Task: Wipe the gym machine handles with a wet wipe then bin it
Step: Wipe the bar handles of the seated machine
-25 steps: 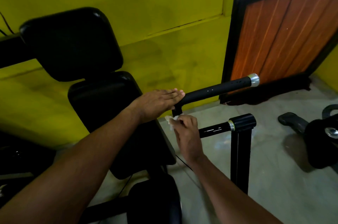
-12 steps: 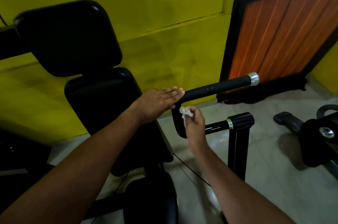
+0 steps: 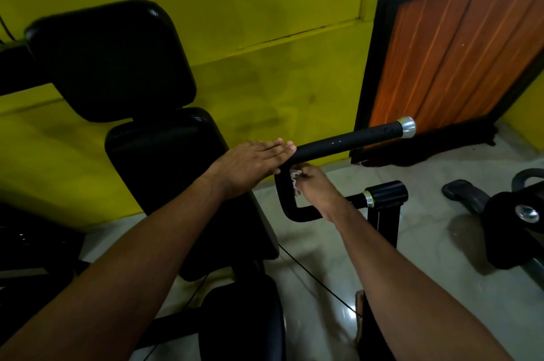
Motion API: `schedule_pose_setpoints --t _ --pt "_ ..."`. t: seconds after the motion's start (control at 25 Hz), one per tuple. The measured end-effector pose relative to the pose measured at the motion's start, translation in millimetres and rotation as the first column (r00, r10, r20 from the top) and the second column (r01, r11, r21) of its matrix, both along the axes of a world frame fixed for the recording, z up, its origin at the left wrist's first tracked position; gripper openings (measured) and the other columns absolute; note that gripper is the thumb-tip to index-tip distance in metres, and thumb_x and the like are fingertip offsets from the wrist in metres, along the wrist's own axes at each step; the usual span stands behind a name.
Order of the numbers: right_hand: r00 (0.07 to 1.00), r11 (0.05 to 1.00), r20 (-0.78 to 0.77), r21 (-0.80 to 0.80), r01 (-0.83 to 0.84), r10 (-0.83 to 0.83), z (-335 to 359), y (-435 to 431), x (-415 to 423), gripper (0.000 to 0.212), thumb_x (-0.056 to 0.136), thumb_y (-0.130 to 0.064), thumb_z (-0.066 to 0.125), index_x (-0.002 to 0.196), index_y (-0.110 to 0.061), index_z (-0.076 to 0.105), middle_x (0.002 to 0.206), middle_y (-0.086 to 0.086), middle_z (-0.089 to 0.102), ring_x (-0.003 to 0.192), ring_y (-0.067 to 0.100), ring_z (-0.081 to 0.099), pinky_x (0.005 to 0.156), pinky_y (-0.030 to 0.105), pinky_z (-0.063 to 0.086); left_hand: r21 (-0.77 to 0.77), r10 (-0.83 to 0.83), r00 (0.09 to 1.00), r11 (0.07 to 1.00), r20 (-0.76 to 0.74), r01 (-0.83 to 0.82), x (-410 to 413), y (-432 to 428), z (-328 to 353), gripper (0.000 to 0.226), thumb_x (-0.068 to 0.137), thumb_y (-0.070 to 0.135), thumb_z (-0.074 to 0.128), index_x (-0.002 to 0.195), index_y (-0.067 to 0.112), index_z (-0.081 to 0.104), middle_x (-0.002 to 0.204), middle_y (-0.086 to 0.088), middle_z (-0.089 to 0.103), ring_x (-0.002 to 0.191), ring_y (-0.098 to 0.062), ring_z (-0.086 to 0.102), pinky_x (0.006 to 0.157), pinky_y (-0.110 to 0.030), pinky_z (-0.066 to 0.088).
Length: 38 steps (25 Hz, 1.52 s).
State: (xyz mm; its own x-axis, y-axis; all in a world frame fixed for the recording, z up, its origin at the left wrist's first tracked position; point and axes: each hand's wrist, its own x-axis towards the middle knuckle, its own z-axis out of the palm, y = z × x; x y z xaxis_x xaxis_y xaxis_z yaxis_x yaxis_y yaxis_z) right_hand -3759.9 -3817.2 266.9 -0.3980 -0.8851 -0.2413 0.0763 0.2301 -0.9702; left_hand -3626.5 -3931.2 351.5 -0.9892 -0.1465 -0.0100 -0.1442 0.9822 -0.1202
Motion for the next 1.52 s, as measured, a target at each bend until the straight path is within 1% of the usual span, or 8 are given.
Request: schedule_pose_setpoints --t 0.2,0.36,0.56,0.92,1.2,1.28,1.44,1.52 --pt "0.871 0.883 -0.234 -0.307 0.355 -0.431 -35 35 52 0.019 0.092 -0.027 0.054 0.092 -0.010 0.063 0.091 0.002 0.063 0.086 0.007 0.057 0.075 0.020 0.046 -0.063 -0.012 1.000 0.998 -0.011 0.011 2 -6 -9 0.057 0.103 0.028 0.044 0.154 0.013 0.023 0.159 -0.003 0.025 0.147 -0.019 0.025 0.108 -0.036 0.036" --pt "0.546 0.838 -0.699 -0.546 0.009 -0.462 -40 32 54 0.017 0.095 -0.012 0.056 0.096 -0.001 0.068 0.104 0.012 0.059 0.101 0.020 0.049 0.091 0.025 0.042 -0.068 -0.028 1.000 0.997 -0.011 0.027 1 -7 -9 0.059 0.103 0.029 0.046 0.154 0.014 0.020 0.159 -0.002 0.025 0.147 -0.017 0.022 0.108 -0.036 0.036" --pt "0.250 0.877 -0.870 -0.464 -0.127 -0.425 -43 19 56 0.011 0.091 -0.010 0.063 0.091 -0.003 0.072 0.093 0.009 0.065 0.095 0.024 0.047 0.084 0.030 0.046 -0.058 -0.021 0.999 0.998 -0.026 0.020 2 -6 -12 0.057 0.102 0.028 0.045 0.153 0.011 0.024 0.157 -0.005 0.031 0.144 -0.021 0.032 0.103 -0.038 0.043" --pt "0.274 0.951 -0.923 -0.301 -0.073 -0.272 -72 51 61 0.031 0.087 -0.014 0.056 0.113 -0.006 0.070 0.107 0.007 0.063 0.102 0.025 0.051 0.084 0.032 0.052 -0.047 0.015 0.999 0.999 -0.047 -0.017 4 2 -11 0.061 0.102 0.031 0.046 0.154 0.011 0.022 0.159 -0.005 0.026 0.146 -0.020 0.027 0.108 -0.037 0.036" --pt "0.121 0.954 -0.972 -0.221 -0.203 -0.199 -69 53 52 0.026 0.087 -0.014 0.050 0.097 -0.006 0.073 0.100 0.007 0.065 0.096 0.025 0.046 0.078 0.032 0.053 -0.049 0.032 0.999 0.998 -0.035 -0.034 5 5 -14 0.064 0.101 0.033 0.047 0.154 0.010 0.020 0.160 -0.006 0.024 0.147 -0.020 0.025 0.110 -0.038 0.037" --pt "0.155 0.952 -0.974 -0.197 -0.233 -0.164 -76 68 45 0.029 0.083 -0.014 0.048 0.098 -0.009 0.073 0.103 0.005 0.064 0.100 0.024 0.046 0.077 0.031 0.054 -0.060 0.042 0.999 0.997 -0.027 -0.043 4 5 -15 0.064 0.100 0.035 0.045 0.154 0.010 0.021 0.159 -0.007 0.027 0.147 -0.020 0.026 0.108 -0.040 0.040" --pt "0.677 0.907 -0.663 -0.422 0.015 -0.319 -66 74 36 0.013 0.095 -0.013 0.051 0.101 -0.017 0.062 0.103 -0.008 0.060 0.096 0.012 0.057 0.084 0.013 0.044 -0.039 0.056 0.998 0.998 -0.037 -0.057 4 5 -17 0.064 0.101 0.035 0.044 0.155 0.012 0.016 0.161 -0.004 0.021 0.148 -0.018 0.021 0.111 -0.039 0.036" --pt "0.817 0.879 -0.387 -0.387 0.277 -0.427 -45 50 36 0.009 0.099 -0.028 0.051 0.099 -0.023 0.059 0.090 -0.009 0.062 0.078 0.004 0.059 0.069 0.007 0.041 -0.030 0.051 0.997 0.998 -0.049 -0.053 5 7 -17 0.065 0.101 0.033 0.047 0.155 0.011 0.017 0.161 -0.004 0.021 0.148 -0.018 0.022 0.111 -0.040 0.036"
